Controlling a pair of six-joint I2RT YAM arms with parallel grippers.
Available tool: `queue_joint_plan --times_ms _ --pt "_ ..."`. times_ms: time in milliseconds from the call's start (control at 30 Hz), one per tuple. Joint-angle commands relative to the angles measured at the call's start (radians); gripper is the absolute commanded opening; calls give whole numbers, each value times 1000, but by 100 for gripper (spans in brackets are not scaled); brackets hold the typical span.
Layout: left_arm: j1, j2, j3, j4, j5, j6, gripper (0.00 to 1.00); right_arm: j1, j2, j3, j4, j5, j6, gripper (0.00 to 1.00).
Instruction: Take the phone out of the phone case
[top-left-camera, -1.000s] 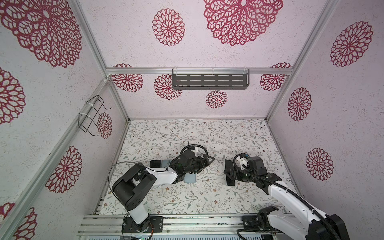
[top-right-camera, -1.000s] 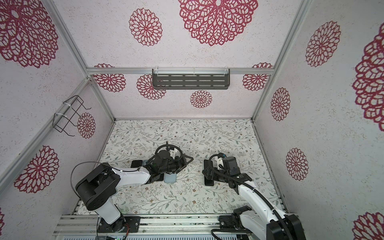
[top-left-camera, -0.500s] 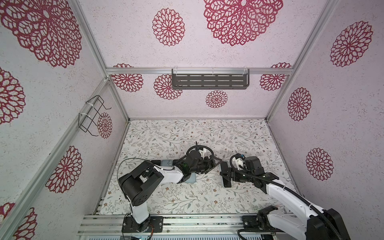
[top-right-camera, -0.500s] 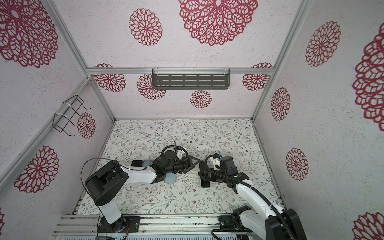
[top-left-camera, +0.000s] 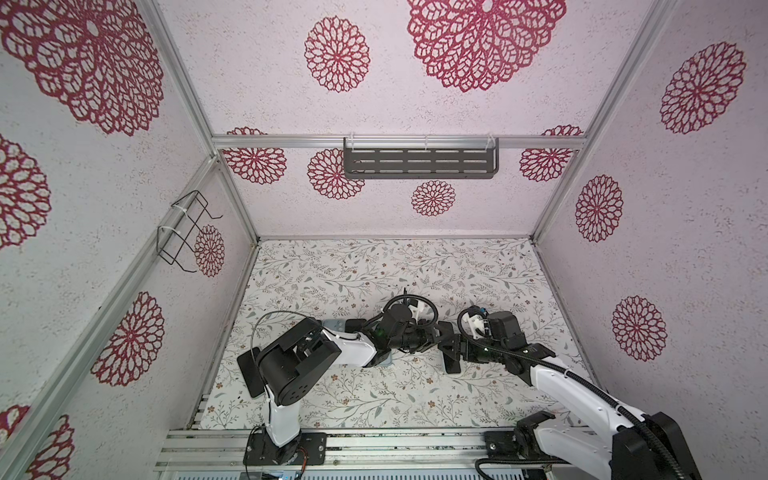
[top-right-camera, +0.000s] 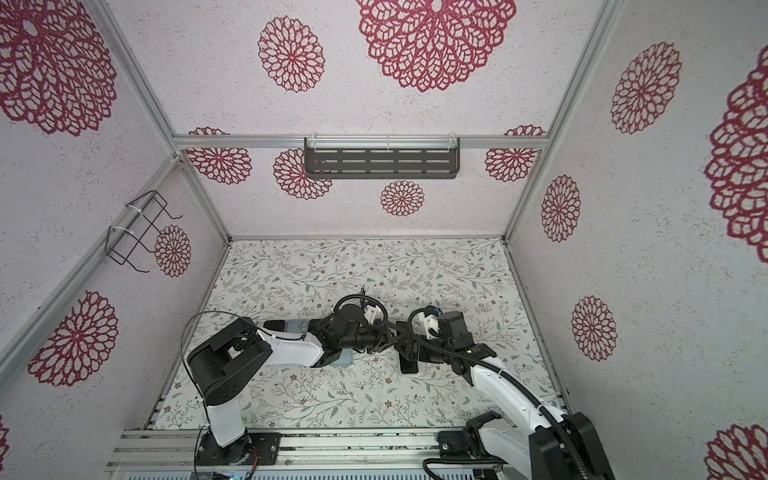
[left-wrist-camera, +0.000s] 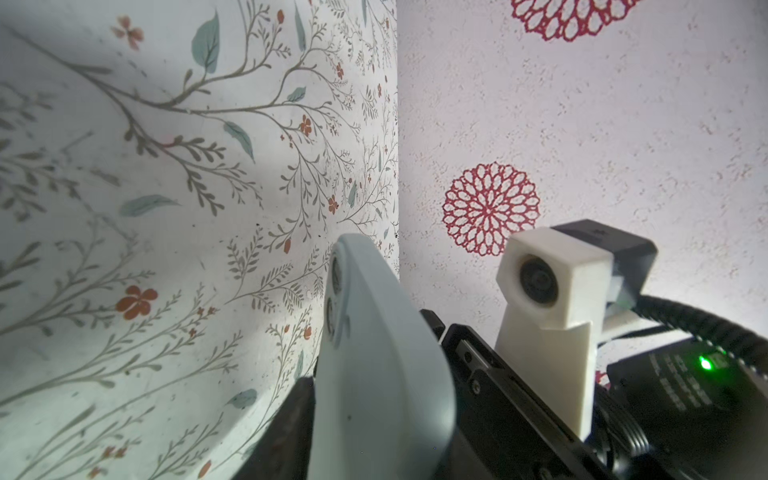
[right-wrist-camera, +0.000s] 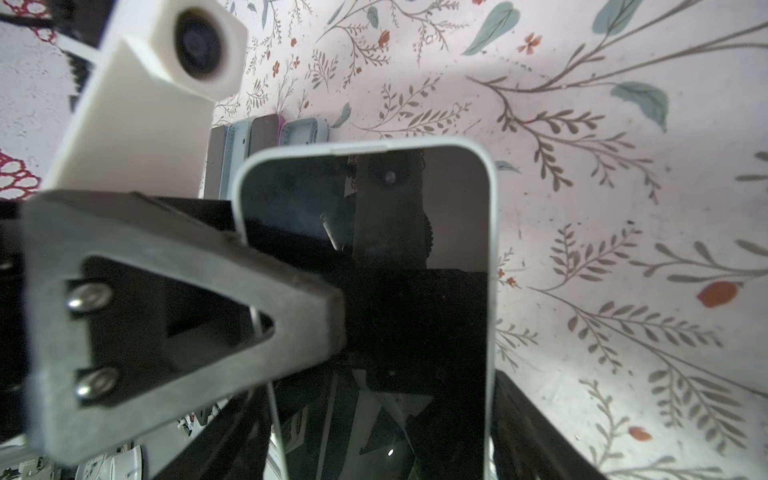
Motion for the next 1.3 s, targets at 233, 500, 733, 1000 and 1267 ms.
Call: queue_joint_plan --times_ms 233,500,733,1000,1267 --pt "44 -90 10 -42 -3 49 6 10 -44 36 88 -27 17 39" --pt "269 -465 45 -362 -184 233 0 16 -257 49 162 132 216 93" --pt "378 -663 79 -169 -445 209 0 43 -265 -44 751 153 552 96" --pt "321 -664 18 244 -673 39 0 201 -132 84 1005 260 500 95" --pt "242 -662 29 258 -758 2 0 254 23 133 1225 304 491 90"
